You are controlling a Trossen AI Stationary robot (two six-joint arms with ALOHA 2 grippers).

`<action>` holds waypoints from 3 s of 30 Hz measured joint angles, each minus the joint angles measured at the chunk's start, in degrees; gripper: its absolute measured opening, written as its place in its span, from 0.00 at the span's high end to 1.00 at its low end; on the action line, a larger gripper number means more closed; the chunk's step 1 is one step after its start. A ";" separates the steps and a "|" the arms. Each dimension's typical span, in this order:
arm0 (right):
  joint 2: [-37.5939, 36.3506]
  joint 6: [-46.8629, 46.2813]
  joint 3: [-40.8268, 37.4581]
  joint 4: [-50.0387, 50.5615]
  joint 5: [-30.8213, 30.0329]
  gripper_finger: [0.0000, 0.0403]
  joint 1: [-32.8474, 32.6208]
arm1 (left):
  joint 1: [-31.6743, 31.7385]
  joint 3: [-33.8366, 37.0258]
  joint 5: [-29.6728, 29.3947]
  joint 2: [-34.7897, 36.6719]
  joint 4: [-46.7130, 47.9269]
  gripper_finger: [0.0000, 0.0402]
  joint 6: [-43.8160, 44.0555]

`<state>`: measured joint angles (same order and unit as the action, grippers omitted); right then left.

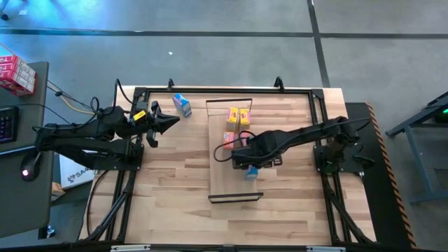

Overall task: Stack cereal on shelf
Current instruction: Stack the right blue cereal box on the shelf, then stack the blue cereal box on the shelf aligned with the other blue cereal box

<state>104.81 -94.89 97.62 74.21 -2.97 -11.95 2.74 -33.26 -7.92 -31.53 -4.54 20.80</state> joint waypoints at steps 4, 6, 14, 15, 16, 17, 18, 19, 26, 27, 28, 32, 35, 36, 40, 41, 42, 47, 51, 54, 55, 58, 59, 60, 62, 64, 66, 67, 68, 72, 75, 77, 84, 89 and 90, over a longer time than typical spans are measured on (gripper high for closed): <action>-1.83 0.54 0.02 1.04 0.05 0.41 0.35 | 0.02 0.00 -0.17 0.00 0.04 1.00 -0.12; -3.13 1.19 0.02 1.57 0.18 0.41 0.38 | 0.02 0.00 -0.17 0.00 0.16 1.00 -0.55; -9.84 5.05 0.02 3.22 -2.00 0.41 0.33 | 0.02 0.00 -0.18 0.00 0.24 1.00 -0.80; -10.83 6.28 0.02 3.44 -2.72 0.41 0.26 | 0.02 0.00 -0.19 0.00 0.19 1.00 -0.55; -11.65 7.57 0.02 4.19 -3.20 0.41 0.07 | 0.01 0.00 -0.17 0.00 0.21 1.00 -0.32; -12.49 9.03 0.04 5.33 -3.70 0.41 -0.04 | 0.02 0.00 -0.17 0.00 0.22 1.00 -0.03; -13.23 10.45 0.04 6.83 -4.11 0.41 -0.06 | 0.02 0.00 -0.17 0.00 0.20 1.00 0.05; -13.62 12.03 0.04 8.58 -4.16 0.41 -0.07 | 0.00 0.00 -0.17 0.00 0.26 1.00 0.09; -19.45 22.01 -6.10 13.30 -2.21 0.41 -0.45 | 0.02 0.02 -0.58 0.00 0.09 1.00 2.35; -21.12 22.22 -9.08 13.41 -1.51 0.41 -0.72 | 0.02 0.02 -0.60 0.00 0.10 1.00 2.84; -23.37 21.55 -13.12 13.80 -0.86 0.41 -1.36 | 0.02 0.02 -0.63 -0.02 0.09 1.00 3.10; -34.86 16.74 -30.18 3.75 1.98 0.41 -4.47 | 0.00 0.02 -0.63 -0.02 -0.02 1.00 3.10; -44.52 15.38 -41.55 -13.72 -1.85 0.41 -6.90 | 0.02 0.02 -0.72 0.00 -0.02 1.00 1.48; -47.50 16.19 -44.64 -19.34 -4.95 0.41 -7.44 | 0.02 0.02 -0.76 -0.02 -0.02 1.00 0.65; -56.75 26.69 -53.89 -35.39 -20.91 0.41 -7.80 | 0.00 0.02 -0.79 -0.02 -0.04 1.00 -1.89; -58.36 31.07 -55.55 -38.90 -25.24 0.41 -7.63 | 0.00 0.02 -0.98 -0.02 -0.04 1.00 -1.97; -59.69 35.76 -56.92 -42.12 -29.33 0.41 -7.47 | 0.00 0.02 -1.48 -0.02 -0.02 1.00 -1.92; -62.86 63.65 -61.16 -54.95 -42.48 0.41 -6.20 | 0.02 0.02 -4.72 -0.07 0.00 1.00 -2.30; -62.92 70.31 -61.16 -59.05 -41.79 0.42 -5.28 | 0.00 0.02 -7.08 -0.07 0.00 0.99 -4.75; -62.92 69.05 -61.16 -60.07 -39.94 0.42 -5.15 | 0.02 0.02 -8.54 -0.07 0.09 0.96 -4.77; -62.92 68.32 -61.16 -59.95 -39.51 0.42 -5.16 | 0.02 0.02 -9.32 -0.09 0.34 0.94 -4.38; -62.92 67.76 -61.16 -59.99 -38.37 0.42 -5.18 | 0.53 -0.17 -12.34 -1.34 2.45 0.85 0.78; -62.92 67.41 -61.16 -59.99 -38.36 0.42 -5.18 | 1.40 -0.89 -12.74 -2.09 4.99 0.81 2.87; -62.92 66.41 -61.16 -59.97 -38.48 0.42 -5.18 | 2.63 -2.00 -12.57 -3.08 7.69 0.77 4.34; -62.92 65.16 -61.16 -59.97 -38.81 0.42 -5.18 | 5.66 -4.75 -9.72 -5.87 12.93 0.68 5.92; -62.92 64.92 -61.16 -59.94 -38.81 0.42 -5.18 | 9.41 -8.20 -6.67 -9.63 17.85 0.59 6.85; -62.86 64.92 -61.16 -59.94 -38.82 0.42 -5.15 | 14.18 -11.85 -5.13 -13.85 23.03 0.50 6.67; -62.80 64.92 -61.16 -59.94 -38.85 0.42 -5.18 | 16.83 -13.30 -5.03 -15.85 25.30 0.46 6.75; -62.79 64.89 -61.16 -59.93 -38.91 0.42 -5.18 | 19.35 -14.45 -4.95 -17.73 27.04 0.43 7.82; -62.79 63.03 -61.16 -59.92 -38.88 0.42 -5.18 | 26.93 -16.93 -1.68 -23.76 32.48 0.31 17.09; -62.79 62.77 -61.16 -59.92 -38.90 0.42 -5.15 | 30.61 -16.96 -0.33 -26.00 35.61 0.27 17.37; -62.79 62.77 -61.16 -59.92 -38.96 0.42 -5.18 | 32.45 -16.98 -0.72 -27.01 36.65 0.26 19.88; -62.79 60.66 -61.16 -59.90 -38.95 0.41 -5.15 | 34.93 -16.98 -10.92 -28.00 40.20 0.26 38.82; -62.79 60.25 -61.16 -59.88 -38.93 0.41 -5.15 | 34.35 -16.96 -14.09 -28.00 42.10 0.26 44.06; -62.79 60.22 -61.16 -59.88 -38.96 0.41 -5.15 | 34.32 -16.96 -14.57 -28.00 42.12 0.26 44.66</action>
<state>42.02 -34.68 36.47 14.33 -41.92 -17.10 37.06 -50.22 -22.49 -59.53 37.59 65.46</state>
